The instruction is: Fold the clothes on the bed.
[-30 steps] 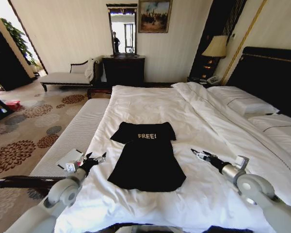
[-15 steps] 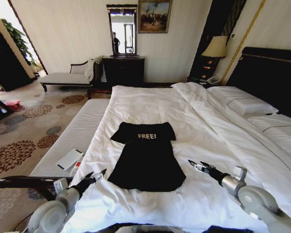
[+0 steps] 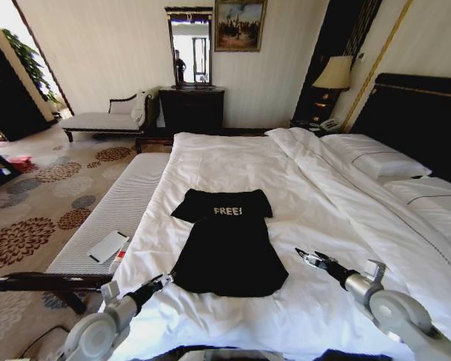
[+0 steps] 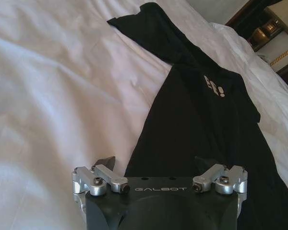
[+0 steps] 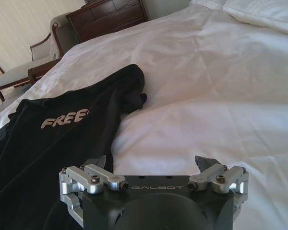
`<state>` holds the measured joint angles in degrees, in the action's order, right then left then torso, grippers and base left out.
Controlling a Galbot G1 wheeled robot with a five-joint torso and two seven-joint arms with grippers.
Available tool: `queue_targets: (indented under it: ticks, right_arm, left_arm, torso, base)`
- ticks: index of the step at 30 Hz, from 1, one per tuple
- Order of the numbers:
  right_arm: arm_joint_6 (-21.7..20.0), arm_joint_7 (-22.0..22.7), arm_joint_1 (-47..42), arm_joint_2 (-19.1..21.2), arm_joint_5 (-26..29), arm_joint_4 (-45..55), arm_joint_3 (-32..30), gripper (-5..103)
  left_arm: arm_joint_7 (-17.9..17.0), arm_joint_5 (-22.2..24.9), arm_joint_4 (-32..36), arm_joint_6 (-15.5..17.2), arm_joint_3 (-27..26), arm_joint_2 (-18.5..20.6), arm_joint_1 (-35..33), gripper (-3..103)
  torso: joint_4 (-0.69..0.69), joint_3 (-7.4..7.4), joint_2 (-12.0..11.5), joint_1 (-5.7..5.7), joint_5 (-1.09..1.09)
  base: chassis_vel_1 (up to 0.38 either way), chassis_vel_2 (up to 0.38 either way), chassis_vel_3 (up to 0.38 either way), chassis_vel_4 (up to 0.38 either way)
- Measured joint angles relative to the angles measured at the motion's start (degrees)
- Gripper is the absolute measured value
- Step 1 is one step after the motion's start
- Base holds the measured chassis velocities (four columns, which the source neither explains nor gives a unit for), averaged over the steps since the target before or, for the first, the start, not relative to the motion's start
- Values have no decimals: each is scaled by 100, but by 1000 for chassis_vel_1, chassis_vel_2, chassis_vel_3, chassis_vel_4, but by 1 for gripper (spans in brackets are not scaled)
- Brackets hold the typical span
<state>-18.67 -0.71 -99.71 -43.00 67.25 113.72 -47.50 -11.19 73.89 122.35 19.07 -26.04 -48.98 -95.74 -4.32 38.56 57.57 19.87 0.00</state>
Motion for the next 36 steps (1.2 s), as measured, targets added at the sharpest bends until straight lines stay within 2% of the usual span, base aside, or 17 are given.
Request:
queue_targets:
  ticks: [3,6,7,9,10,11,13,14,15,17,19,21,22,24,27,29,36]
  right_arm:
    - [-1,59,117,37,10,-31,43,100]
    - [-16,141,270,95,63,-77,101,100]
    - [-16,141,270,95,63,-77,101,100]
    - [-28,165,300,108,70,-107,129,100]
    - [-30,168,299,105,69,-118,136,100]
    - [-31,169,297,102,68,-121,138,100]
    - [-39,170,282,87,66,-126,142,100]
    - [-65,160,217,53,64,-126,145,100]
    - [-93,134,150,30,74,-104,145,100]
    - [-132,122,94,11,129,-65,142,100]
    - [-233,119,-19,-23,355,67,131,100]
    - [-505,70,-168,-59,735,260,97,100]
    - [-505,70,-168,-59,735,260,97,100]
    - [-658,5,-234,-79,783,299,110,100]
    - [-716,-53,-265,-97,682,255,156,100]
    - [-734,-142,-313,-116,540,181,183,100]
    - [-755,-218,-291,-116,398,106,301,100]
  left_arm:
    - [-54,-21,-8,26,136,37,64,92]
    - [-94,-118,-65,29,262,57,94,81]
    - [-94,-118,-65,29,262,57,94,81]
    - [-122,-154,-106,30,301,46,98,70]
    - [-129,-168,-118,29,307,40,98,70]
    - [-131,-173,-123,29,309,36,98,65]
    - [-135,-181,-140,29,309,30,99,65]
    - [-136,-201,-176,16,309,12,118,54]
    - [-141,-208,-200,-6,310,-10,140,49]
    - [-145,-209,-212,-23,311,-32,156,49]
    - [-141,-232,-230,-36,314,-67,171,38]
    - [-89,-283,-238,-49,316,-107,151,27]
    - [-89,-283,-238,-49,316,-107,151,27]
    - [-60,-297,-227,-63,298,-147,91,16]
    - [-41,-296,-186,-73,262,-170,15,11]
    - [-20,-296,-147,-78,230,-177,-52,3]
    - [-9,-292,-124,-88,228,-210,-41,2]
  torso:
    - [0,0,0,0,1]
    - [3,0,0,0,0]
    - [3,0,0,0,0]
    - [2,0,0,0,0]
    - [2,0,0,0,1]
    - [2,0,0,0,1]
    - [2,0,0,0,0]
    - [2,0,0,0,1]
    - [1,0,0,0,0]
    - [0,0,0,0,0]
    - [-1,0,0,0,0]
    - [1,0,0,0,-1]
    - [1,0,0,0,-1]
    - [0,0,0,0,-1]
    - [2,0,0,0,0]
    - [1,0,0,0,0]
    - [1,0,0,0,0]
  base:
    - [0,0,0,0]
    - [0,0,0,0]
    - [0,0,0,0]
    - [0,0,0,0]
    - [0,0,0,0]
    - [0,0,0,0]
    - [0,0,0,0]
    - [0,0,0,0]
    - [0,0,0,0]
    - [0,0,0,0]
    - [0,0,0,0]
    - [0,0,0,0]
    - [0,0,0,0]
    - [0,0,0,0]
    - [0,0,0,0]
    - [0,0,0,0]
    - [0,0,0,0]
